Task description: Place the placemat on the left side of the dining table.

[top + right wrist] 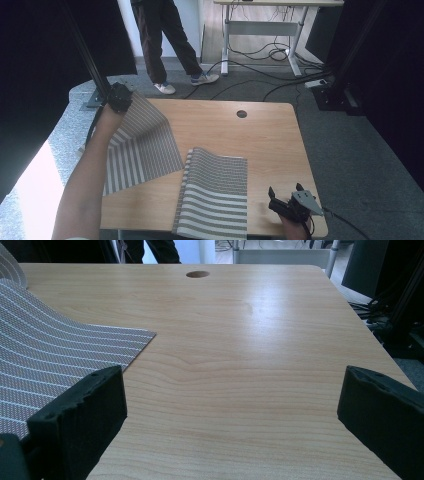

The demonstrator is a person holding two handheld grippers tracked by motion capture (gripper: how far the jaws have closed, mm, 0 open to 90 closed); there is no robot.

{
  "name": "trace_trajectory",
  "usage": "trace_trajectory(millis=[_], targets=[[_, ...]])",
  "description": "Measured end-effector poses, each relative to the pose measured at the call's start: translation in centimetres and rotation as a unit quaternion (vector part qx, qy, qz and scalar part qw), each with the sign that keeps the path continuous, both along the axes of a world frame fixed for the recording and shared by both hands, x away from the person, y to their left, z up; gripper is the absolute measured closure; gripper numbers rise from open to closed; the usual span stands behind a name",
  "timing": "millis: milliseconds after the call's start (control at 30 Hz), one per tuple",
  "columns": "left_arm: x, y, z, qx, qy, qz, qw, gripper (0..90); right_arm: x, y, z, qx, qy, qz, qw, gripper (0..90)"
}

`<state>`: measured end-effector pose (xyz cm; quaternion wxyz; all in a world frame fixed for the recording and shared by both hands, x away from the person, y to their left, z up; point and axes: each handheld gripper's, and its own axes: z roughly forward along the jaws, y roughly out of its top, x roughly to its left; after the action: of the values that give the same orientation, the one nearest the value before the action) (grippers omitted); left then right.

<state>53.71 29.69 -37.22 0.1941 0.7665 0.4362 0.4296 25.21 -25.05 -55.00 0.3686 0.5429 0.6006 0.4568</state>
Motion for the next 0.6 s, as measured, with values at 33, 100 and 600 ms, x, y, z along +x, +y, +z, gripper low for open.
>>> trace_trajectory(millis=[33, 100, 600], targets=[[0.1, -0.1, 0.0, 0.001, -0.003, 0.000, 1.0000, 90.0, 0.0, 0.0, 0.0, -0.001, -0.001, 0.000, 1.0000, 0.0], [0.2, -0.2, 0.1, -0.002, -0.012, 0.003, 0.9999, 90.0, 0.0, 0.0, 0.0, -0.001, -0.001, 0.000, 1.0000, 0.0], [0.9, 0.5, -0.6, -0.060, 0.018, 0.042, 0.9971, 52.4, -0.1, 0.0, 0.0, 0.003, -0.001, 0.001, 1.0000, 0.0]])
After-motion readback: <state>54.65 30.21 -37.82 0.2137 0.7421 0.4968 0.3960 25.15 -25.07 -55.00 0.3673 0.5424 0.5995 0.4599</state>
